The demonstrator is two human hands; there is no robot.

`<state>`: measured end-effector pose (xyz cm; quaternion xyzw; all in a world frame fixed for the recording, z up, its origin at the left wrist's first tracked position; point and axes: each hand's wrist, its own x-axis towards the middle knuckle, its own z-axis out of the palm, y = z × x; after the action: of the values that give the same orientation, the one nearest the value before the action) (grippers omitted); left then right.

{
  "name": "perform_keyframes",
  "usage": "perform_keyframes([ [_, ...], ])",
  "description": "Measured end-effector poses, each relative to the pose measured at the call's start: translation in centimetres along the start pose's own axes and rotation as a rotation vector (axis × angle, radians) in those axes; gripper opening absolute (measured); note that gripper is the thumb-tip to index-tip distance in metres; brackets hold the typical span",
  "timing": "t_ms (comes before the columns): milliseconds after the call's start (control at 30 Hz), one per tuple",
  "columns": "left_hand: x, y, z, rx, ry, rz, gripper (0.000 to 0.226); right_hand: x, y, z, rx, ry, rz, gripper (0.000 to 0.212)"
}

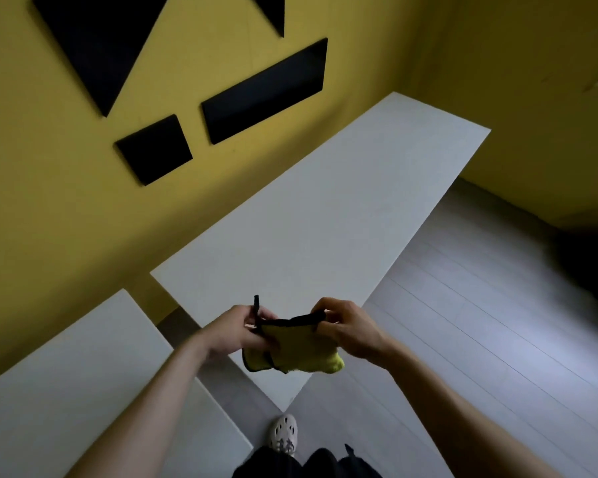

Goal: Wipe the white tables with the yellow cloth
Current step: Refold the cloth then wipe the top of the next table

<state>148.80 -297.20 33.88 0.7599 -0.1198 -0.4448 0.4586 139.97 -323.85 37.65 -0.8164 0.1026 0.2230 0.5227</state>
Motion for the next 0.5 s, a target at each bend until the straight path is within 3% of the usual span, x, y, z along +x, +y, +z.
perform_keyframes([
  [67,1.4,0.5,-1.1,0.035,0.053,-0.005,0.044,1.4,0.7,-0.2,0.03,0.059,0.025,0.019],
  [133,3.1,0.9,-1.9,0.064,0.201,0.009,0.049,4.1,1.8,-0.7,-0.05,0.227,0.042,0.023],
  [233,5.2,-0.6,-3.4,0.27,0.392,-0.043,0.062,8.2,4.8,-0.9,-0.282,0.321,0.12,0.048],
  [300,5.5,-2.5,-4.1,0.43,0.402,-0.125,0.071,9.9,8.0,0.3,-0.472,0.287,0.132,0.067],
  [367,5.5,-4.8,-4.5,0.59,0.367,-0.194,0.085,11.0,10.6,2.2,-0.64,0.23,-0.002,0.076],
  [500,6.5,-8.7,-5.6,0.856,0.329,-0.325,0.143,14.5,12.6,4.5,-0.968,0.169,-0.262,0.082],
])
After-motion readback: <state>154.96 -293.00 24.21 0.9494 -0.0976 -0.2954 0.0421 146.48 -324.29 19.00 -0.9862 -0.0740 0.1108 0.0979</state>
